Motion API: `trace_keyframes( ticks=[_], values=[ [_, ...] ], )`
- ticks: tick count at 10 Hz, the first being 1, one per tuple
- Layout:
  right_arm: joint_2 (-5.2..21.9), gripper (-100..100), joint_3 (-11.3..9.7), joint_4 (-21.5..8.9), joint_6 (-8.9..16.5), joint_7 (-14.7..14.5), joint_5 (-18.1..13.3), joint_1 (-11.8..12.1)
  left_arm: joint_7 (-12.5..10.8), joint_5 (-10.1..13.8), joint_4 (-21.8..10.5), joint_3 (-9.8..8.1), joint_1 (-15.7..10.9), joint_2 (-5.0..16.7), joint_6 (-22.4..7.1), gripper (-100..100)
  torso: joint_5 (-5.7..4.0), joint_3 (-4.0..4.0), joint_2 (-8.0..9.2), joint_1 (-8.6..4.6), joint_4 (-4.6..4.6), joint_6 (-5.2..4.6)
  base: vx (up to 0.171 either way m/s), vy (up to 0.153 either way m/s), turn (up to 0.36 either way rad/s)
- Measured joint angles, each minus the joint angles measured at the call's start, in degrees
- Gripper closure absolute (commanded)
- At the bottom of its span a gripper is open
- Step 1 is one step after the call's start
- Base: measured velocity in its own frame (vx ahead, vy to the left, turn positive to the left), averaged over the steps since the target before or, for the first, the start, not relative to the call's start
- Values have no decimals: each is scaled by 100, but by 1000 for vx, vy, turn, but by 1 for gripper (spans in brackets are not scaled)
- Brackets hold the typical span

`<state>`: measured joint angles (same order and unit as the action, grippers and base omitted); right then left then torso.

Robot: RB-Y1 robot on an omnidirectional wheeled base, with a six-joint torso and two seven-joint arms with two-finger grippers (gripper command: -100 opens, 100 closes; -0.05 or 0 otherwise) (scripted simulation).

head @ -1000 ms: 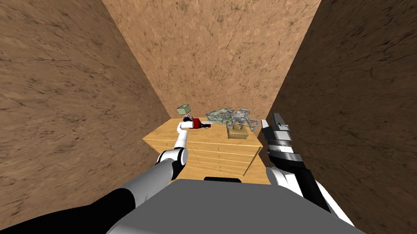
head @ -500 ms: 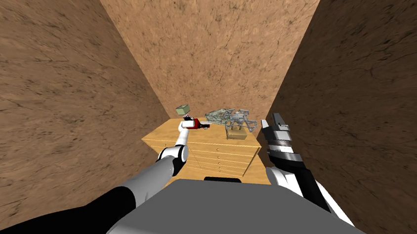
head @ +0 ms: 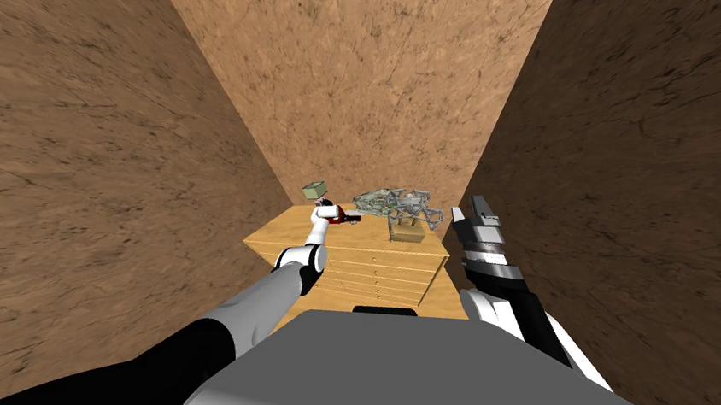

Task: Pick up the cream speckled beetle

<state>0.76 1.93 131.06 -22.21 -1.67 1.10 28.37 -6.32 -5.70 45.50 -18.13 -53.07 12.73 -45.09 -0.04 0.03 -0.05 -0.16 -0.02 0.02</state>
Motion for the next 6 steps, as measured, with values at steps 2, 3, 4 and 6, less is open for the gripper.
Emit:
trace_keyframes(
  ticks=[2,3,4,6],
  values=[
    [0,0,0,0,0,0,0,0,-40,41,-218,6,-150,5,-233,-100,1,-1,2,4,0,1,6,-33,4],
    [0,0,0,0,0,0,0,0,-69,44,-369,11,-227,8,-302,-100,1,-1,2,5,0,1,14,-42,2],
    [0,0,0,0,0,0,0,0,-115,47,-508,24,-324,-3,-407,-100,0,0,-1,1,0,0,7,-34,2],
    [0,0,0,0,0,0,0,0,-145,94,-729,36,-435,6,-588,-100,2,-1,2,6,0,1,2,-27,0]
  ],
)
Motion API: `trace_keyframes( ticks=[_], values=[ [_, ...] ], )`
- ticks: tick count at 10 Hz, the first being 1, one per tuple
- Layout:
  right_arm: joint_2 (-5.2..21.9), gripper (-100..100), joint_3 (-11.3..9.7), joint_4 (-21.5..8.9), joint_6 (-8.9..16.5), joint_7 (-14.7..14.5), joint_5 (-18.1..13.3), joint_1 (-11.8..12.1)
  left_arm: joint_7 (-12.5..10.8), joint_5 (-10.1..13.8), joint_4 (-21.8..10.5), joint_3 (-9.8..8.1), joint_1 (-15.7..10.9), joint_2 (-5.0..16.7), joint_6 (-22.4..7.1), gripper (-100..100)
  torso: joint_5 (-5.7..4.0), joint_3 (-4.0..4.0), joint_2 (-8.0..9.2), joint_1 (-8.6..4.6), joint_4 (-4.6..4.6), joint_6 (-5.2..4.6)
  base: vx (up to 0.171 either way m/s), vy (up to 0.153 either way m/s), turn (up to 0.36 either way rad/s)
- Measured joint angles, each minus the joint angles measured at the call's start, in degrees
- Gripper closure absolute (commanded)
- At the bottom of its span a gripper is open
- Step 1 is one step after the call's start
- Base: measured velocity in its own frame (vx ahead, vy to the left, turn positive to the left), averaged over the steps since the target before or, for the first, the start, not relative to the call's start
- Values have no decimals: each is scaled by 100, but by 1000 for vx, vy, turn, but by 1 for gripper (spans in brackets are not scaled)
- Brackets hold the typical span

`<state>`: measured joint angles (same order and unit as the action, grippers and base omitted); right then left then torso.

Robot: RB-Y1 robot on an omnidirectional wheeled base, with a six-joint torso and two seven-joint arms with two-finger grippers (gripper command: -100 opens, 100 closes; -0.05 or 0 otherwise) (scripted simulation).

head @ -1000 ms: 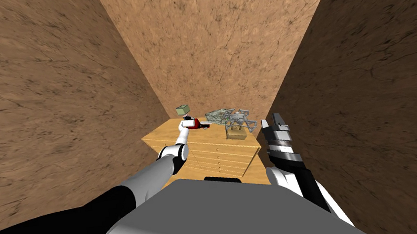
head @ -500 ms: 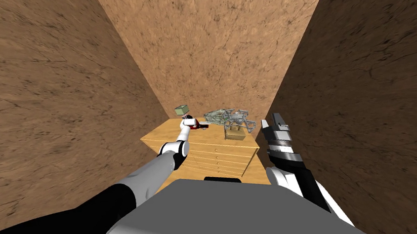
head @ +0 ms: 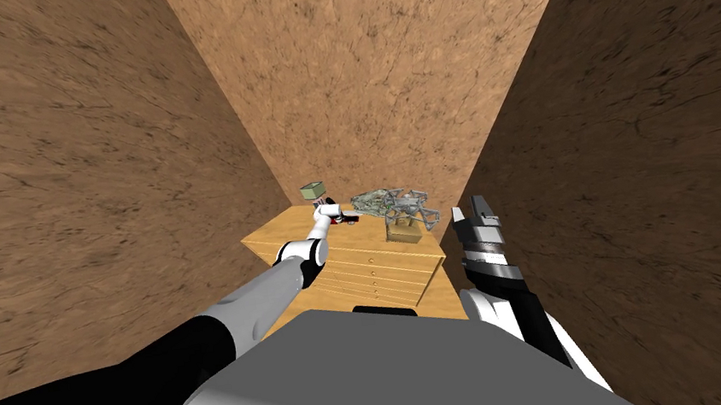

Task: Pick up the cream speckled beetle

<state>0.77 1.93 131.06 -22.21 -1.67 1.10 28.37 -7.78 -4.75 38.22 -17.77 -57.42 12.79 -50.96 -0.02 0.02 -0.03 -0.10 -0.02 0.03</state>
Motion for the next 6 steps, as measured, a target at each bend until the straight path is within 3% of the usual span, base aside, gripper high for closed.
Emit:
trace_keyframes(
  ticks=[2,3,6],
  values=[
    [0,0,0,0,0,0,0,0,-60,25,-412,17,-212,30,-73,-100,0,-1,2,0,1,0,1,-37,-7],
    [0,0,0,0,0,0,0,0,-93,47,-384,41,-210,-9,-273,-100,-1,-1,1,-4,0,0,9,-36,-2],
    [0,0,0,0,0,0,0,0,-136,94,-603,72,-301,-19,-487,-100,0,1,-3,3,-1,1,14,-27,-8]
  ],
)
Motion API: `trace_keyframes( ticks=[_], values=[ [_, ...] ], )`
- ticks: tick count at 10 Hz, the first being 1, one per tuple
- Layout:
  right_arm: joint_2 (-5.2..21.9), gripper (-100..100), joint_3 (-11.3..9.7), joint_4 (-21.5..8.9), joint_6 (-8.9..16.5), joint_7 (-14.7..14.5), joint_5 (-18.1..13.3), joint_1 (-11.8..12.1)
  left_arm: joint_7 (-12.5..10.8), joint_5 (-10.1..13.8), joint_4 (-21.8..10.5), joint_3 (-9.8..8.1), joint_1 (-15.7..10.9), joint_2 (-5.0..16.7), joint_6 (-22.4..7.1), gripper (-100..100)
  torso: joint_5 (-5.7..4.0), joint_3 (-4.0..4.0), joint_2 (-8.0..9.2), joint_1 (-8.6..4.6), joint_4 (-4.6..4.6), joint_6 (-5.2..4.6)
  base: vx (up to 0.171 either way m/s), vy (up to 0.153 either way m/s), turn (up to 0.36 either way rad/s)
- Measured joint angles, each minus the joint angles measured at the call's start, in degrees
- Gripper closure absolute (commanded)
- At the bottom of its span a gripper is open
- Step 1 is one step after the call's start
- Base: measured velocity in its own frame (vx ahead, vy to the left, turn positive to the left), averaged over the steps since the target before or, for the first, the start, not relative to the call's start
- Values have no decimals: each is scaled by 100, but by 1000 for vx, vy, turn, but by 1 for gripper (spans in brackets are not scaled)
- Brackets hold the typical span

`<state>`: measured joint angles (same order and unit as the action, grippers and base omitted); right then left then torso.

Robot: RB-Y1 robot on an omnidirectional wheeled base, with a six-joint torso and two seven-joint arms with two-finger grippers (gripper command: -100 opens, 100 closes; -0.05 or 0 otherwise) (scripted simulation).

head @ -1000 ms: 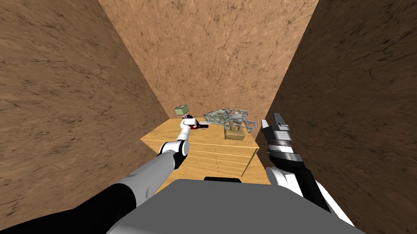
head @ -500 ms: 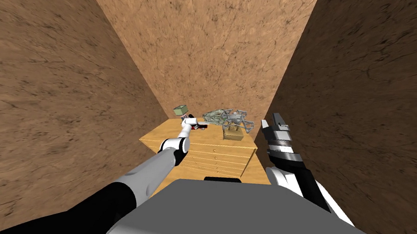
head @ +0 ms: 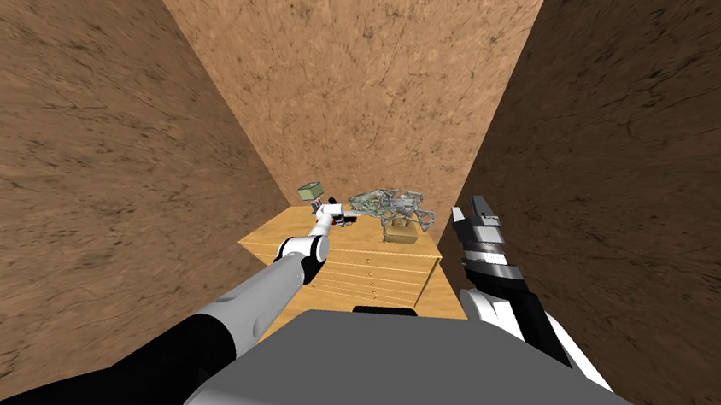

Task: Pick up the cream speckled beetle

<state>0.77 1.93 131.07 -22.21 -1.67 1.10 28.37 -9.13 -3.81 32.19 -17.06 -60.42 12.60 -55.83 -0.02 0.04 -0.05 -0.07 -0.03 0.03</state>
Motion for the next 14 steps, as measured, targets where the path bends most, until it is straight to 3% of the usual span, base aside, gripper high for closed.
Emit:
trace_keyframes(
  ticks=[1,3,4,5,6,7,8,9,13,14],
  values=[
    [0,0,0,0,0,0,0,0,-26,15,-222,12,-98,11,7,-100,0,0,-1,0,0,-1,21,-33,-18],
    [0,0,0,0,0,0,0,0,-55,62,-290,44,-110,-23,-199,-100,0,2,-3,-3,-1,0,17,-28,-10],
    [0,0,0,0,0,0,0,0,-71,73,-484,50,-184,-12,-191,-100,0,1,-1,1,0,0,3,-6,-1],
    [0,0,0,0,0,0,0,0,-75,74,-513,50,-194,-11,-174,0,2,-1,2,7,1,1,0,0,0],
    [0,0,0,0,0,0,0,0,-75,73,-509,50,-193,-11,-176,-100,2,-2,4,10,1,1,48,1,-6],
    [0,0,0,0,0,0,0,0,-77,85,-676,61,-182,2,-30,-100,3,5,-9,12,-2,1,79,-5,-5],
    [0,0,0,0,0,0,0,1,-71,92,-552,77,-52,-29,13,-100,3,11,-20,11,-4,1,34,-4,2],
    [0,0,0,0,0,0,0,0,-69,92,-528,79,-37,-33,7,100,2,7,-11,10,-3,1,5,0,0],
    [0,0,0,0,0,0,0,0,-70,93,-528,78,-45,-32,2,100,8,18,-22,19,-13,-3,0,0,0],
    [0,0,0,0,0,0,0,0,-70,93,-527,78,-45,-32,2,0,8,19,-25,20,-14,-3,0,0,0]
  ],
)
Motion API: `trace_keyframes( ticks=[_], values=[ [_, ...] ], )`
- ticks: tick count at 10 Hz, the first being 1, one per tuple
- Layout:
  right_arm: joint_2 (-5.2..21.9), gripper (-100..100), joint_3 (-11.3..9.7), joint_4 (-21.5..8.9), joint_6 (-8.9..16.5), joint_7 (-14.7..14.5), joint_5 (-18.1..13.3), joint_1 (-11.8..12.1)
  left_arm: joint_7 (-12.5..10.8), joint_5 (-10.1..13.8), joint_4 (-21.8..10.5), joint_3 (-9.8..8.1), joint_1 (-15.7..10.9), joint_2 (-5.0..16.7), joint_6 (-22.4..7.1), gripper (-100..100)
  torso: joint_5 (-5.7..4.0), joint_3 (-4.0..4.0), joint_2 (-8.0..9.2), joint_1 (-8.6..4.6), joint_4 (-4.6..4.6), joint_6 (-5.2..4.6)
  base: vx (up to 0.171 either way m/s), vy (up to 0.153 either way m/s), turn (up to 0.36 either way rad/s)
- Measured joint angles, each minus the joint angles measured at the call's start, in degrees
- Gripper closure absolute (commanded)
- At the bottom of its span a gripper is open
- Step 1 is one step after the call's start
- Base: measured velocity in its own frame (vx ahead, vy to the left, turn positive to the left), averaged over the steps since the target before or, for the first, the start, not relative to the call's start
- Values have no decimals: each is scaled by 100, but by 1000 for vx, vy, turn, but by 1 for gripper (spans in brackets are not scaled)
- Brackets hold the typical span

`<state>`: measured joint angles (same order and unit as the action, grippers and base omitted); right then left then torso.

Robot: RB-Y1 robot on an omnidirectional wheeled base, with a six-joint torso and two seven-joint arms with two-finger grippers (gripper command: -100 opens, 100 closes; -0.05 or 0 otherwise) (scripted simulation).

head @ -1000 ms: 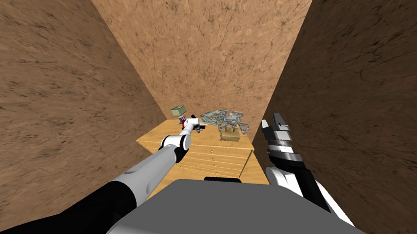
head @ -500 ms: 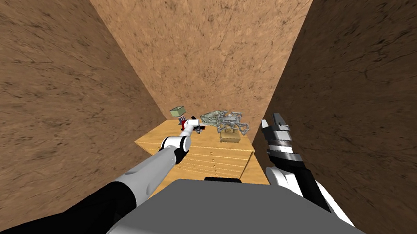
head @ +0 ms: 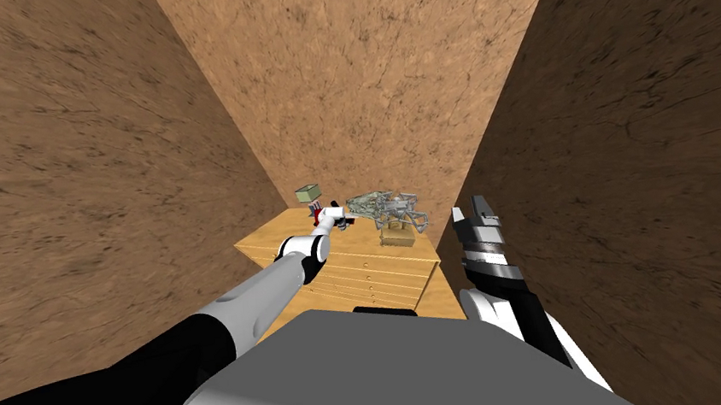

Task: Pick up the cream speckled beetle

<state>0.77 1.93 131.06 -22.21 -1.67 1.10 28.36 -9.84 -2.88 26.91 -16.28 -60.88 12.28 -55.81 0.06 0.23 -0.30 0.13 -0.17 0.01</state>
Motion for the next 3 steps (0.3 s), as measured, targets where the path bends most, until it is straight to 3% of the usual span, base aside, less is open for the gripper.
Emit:
trace_keyframes(
  ticks=[1,2,3],
  values=[
    [0,0,0,0,0,0,0,0,0,0,0,0,0,0,0,100,0,1,-1,0,0,0,-56,9,5],
    [0,0,0,0,0,0,0,-1,-12,-19,53,-9,-61,-4,-97,100,-1,-9,15,1,5,-1,-33,6,-5],
    [0,0,0,0,0,0,0,0,-15,-21,63,-11,-72,-4,-126,0,0,-8,13,1,3,1,0,0,0]
  ],
)
